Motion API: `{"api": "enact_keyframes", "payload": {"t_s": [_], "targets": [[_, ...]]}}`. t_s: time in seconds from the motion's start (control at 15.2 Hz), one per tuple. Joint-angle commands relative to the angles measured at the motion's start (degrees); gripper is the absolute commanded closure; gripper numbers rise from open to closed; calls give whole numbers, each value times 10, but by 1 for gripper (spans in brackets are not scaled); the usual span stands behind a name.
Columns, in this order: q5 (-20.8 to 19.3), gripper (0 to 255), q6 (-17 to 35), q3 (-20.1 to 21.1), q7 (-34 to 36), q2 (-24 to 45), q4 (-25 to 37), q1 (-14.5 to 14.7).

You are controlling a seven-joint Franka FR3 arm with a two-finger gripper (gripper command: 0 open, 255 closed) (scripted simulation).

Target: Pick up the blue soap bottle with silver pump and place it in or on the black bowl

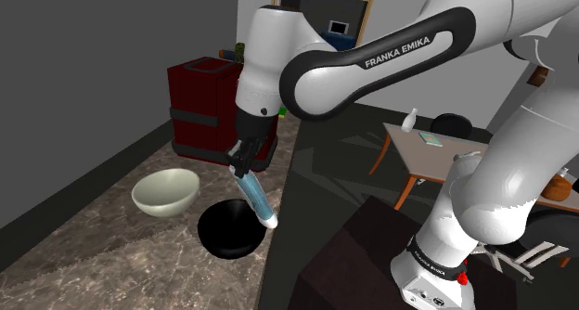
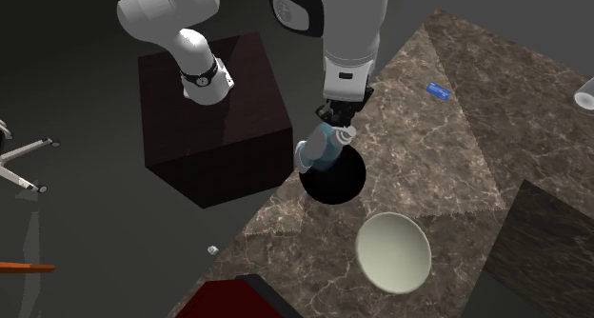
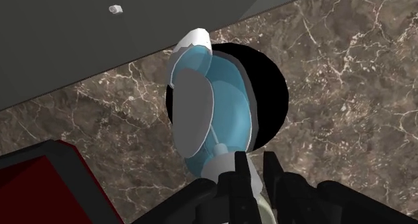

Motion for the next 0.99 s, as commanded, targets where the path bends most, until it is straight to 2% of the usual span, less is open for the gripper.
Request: {"api": "enact_keyframes", "payload": {"t_s": [0.0, 0.2, 0.26, 0.59, 0.86, 0.92], "targets": [[0, 255, 1, 0, 0, 0, 0, 0], [0, 255, 1, 0, 0, 0, 0, 0], [0, 0, 1, 0, 0, 0, 0, 0], [0, 0, 1, 0, 0, 0, 0, 0], [15, 0, -72, -6, -12, -37, 37, 1], [15, 0, -72, -6, -12, -37, 37, 1]]}}
